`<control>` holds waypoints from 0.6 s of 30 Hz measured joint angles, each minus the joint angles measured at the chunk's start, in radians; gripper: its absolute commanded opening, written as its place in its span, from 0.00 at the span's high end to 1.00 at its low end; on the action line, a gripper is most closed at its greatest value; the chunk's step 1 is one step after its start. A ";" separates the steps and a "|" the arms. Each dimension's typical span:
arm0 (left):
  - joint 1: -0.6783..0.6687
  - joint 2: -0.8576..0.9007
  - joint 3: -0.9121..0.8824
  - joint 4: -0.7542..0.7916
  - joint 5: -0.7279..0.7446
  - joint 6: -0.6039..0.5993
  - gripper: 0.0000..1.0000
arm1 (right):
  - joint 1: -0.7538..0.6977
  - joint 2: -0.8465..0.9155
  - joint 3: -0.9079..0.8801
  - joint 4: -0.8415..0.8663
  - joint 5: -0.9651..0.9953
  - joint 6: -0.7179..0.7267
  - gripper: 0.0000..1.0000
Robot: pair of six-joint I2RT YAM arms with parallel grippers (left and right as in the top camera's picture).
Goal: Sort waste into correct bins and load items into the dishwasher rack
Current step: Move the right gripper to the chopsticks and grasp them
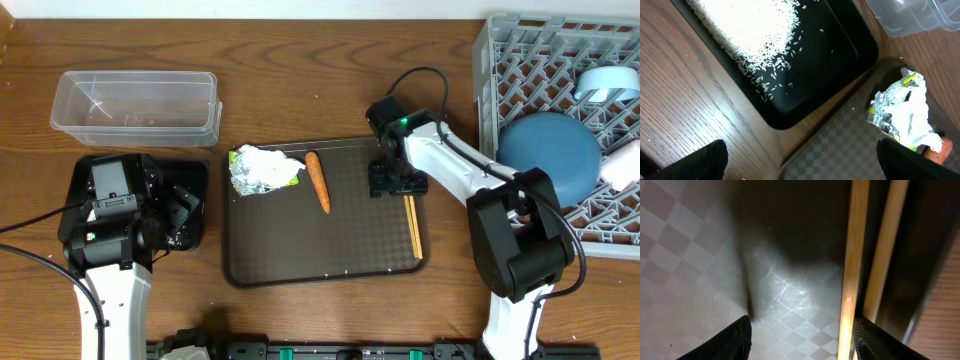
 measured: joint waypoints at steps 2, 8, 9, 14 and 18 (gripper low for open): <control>0.000 0.000 0.000 0.000 0.000 0.000 0.02 | 0.000 0.000 -0.008 0.001 -0.003 0.000 0.36; 0.000 0.000 0.000 0.000 0.000 0.000 0.02 | 0.000 -0.001 -0.020 0.023 0.006 -0.007 0.60; 0.000 0.000 0.000 0.000 0.000 0.000 0.02 | 0.000 -0.002 -0.023 0.027 0.013 -0.004 0.67; 0.000 0.000 0.000 0.000 0.000 0.000 0.02 | 0.001 -0.011 -0.037 0.046 0.039 -0.004 0.99; 0.000 0.000 0.000 0.000 0.000 0.000 0.02 | 0.008 -0.013 -0.037 0.051 0.050 -0.001 0.99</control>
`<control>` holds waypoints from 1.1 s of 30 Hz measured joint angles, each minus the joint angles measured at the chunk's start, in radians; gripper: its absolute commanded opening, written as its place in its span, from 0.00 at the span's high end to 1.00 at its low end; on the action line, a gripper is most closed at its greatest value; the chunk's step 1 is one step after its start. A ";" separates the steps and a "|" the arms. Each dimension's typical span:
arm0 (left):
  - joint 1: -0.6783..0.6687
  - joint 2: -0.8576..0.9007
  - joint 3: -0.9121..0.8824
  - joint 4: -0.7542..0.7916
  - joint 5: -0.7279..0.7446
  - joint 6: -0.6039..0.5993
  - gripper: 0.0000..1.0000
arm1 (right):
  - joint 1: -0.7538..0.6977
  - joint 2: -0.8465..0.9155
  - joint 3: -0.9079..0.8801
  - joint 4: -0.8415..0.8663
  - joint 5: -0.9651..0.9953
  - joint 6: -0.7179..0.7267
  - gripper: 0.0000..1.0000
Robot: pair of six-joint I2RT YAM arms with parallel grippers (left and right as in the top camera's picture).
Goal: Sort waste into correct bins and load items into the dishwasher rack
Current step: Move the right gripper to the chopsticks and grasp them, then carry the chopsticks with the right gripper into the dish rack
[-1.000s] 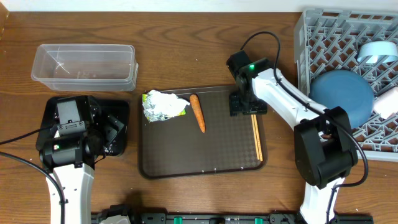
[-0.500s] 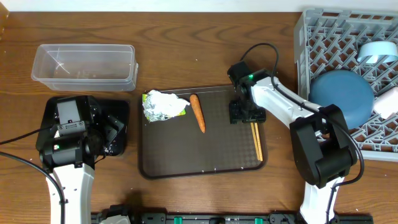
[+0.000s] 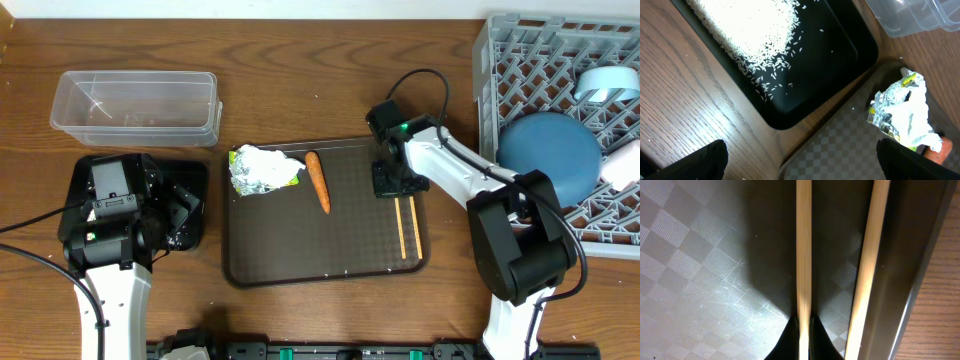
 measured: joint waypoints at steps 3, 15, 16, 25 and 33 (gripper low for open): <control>0.000 0.000 0.000 0.000 0.000 0.000 0.02 | 0.000 0.000 0.002 -0.005 -0.001 0.000 0.99; 0.001 0.000 0.000 0.000 0.000 0.000 0.02 | -0.108 -0.066 0.323 -0.185 -0.046 -0.076 0.99; 0.001 0.000 0.000 0.000 0.000 0.000 0.02 | -0.142 -0.088 0.371 -0.190 -0.045 -0.093 0.99; 0.001 0.000 0.000 0.000 0.000 0.000 0.02 | -0.480 -0.200 0.554 -0.085 -0.037 -0.255 0.99; 0.001 0.000 0.000 0.000 0.000 0.000 0.02 | -0.565 -0.122 0.552 0.074 -0.038 -0.294 0.99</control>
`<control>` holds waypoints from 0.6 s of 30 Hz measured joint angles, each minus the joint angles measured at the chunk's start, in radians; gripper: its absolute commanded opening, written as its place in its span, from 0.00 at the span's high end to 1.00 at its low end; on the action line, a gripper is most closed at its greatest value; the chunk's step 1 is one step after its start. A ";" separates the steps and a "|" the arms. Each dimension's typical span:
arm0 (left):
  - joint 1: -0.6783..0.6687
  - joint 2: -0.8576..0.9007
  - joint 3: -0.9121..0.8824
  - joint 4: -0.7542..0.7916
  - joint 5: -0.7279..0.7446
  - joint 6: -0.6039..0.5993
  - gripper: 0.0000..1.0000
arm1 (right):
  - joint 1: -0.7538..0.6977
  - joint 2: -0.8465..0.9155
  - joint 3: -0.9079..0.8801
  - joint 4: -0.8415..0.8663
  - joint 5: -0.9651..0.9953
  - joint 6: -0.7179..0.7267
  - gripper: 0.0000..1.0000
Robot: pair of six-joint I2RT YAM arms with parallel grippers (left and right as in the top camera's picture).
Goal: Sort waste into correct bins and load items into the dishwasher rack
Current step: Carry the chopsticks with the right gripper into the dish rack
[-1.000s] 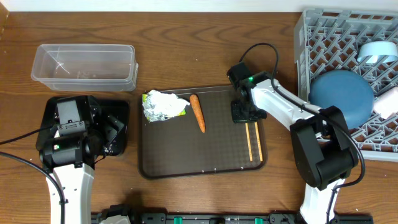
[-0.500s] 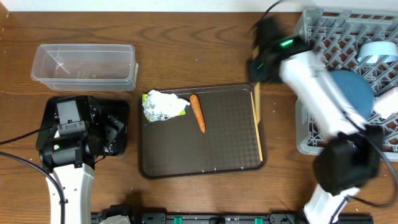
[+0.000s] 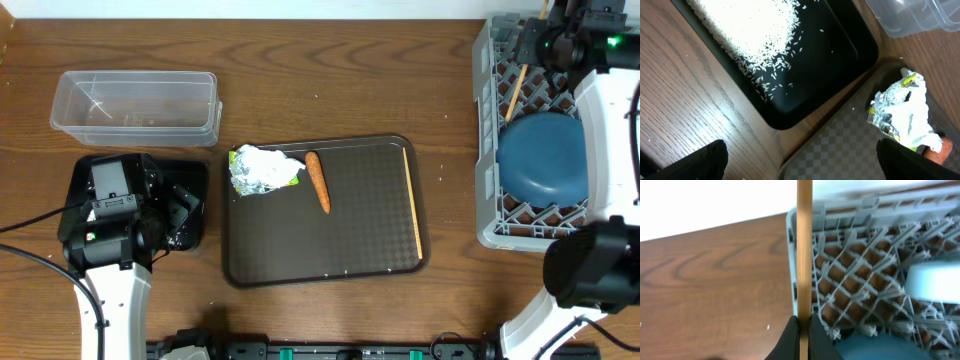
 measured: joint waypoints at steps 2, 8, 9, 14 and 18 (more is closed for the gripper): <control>0.000 0.000 0.000 0.000 0.000 0.000 0.02 | -0.002 0.027 0.000 0.042 0.002 -0.003 0.99; 0.000 0.000 0.000 0.000 0.000 0.000 0.02 | -0.001 0.104 0.000 0.119 0.006 -0.011 0.97; 0.000 0.000 0.000 0.000 0.000 0.000 0.02 | -0.001 0.114 -0.001 0.125 0.008 -0.014 0.97; 0.000 0.000 0.000 0.000 0.000 0.000 0.02 | -0.001 0.147 -0.001 0.141 0.031 -0.027 0.89; 0.000 0.000 0.000 0.000 0.000 0.000 0.02 | -0.001 0.164 -0.001 0.135 0.044 -0.029 0.58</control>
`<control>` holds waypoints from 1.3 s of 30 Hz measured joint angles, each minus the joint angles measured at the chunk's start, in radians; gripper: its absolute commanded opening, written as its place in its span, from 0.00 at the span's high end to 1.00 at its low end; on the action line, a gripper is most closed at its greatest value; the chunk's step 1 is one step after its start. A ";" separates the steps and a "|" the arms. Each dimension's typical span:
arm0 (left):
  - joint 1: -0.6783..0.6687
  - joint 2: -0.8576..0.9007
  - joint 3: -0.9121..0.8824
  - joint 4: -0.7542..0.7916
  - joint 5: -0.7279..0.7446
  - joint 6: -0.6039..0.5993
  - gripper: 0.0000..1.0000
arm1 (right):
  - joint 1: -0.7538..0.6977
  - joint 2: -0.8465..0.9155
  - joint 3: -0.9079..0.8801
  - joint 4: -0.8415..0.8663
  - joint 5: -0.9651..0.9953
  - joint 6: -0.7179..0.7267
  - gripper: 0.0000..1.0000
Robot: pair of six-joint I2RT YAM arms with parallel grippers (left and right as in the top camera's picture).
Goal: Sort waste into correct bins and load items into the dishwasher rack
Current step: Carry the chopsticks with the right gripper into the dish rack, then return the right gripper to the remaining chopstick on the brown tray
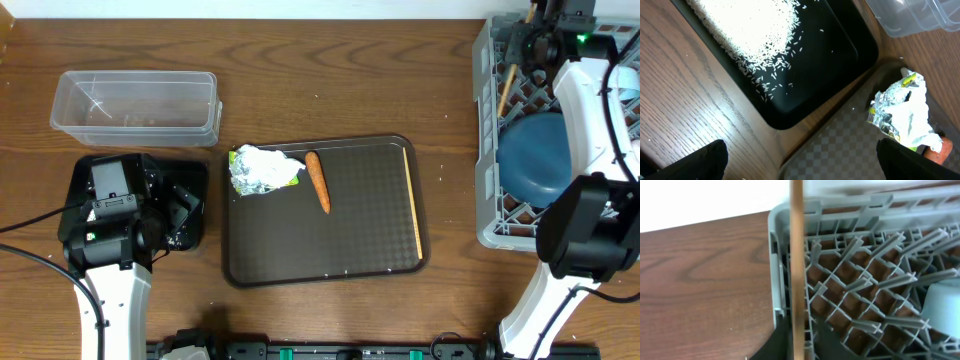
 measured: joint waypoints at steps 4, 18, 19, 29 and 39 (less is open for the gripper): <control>0.000 0.000 0.000 0.000 0.000 0.000 0.02 | 0.000 0.002 0.000 -0.016 0.005 -0.009 0.33; 0.000 0.000 0.000 0.000 0.000 0.000 0.02 | 0.000 -0.031 0.002 -0.246 -0.129 0.021 0.27; 0.000 0.000 0.000 0.000 0.000 0.000 0.02 | 0.000 -0.046 0.002 -0.268 -0.154 0.029 0.27; 0.000 0.000 0.000 0.000 0.000 0.000 0.02 | 0.078 -0.201 0.019 -0.551 -0.385 0.047 0.38; 0.000 0.000 0.000 0.000 0.000 0.000 0.02 | 0.431 -0.192 -0.274 -0.444 -0.213 0.132 0.37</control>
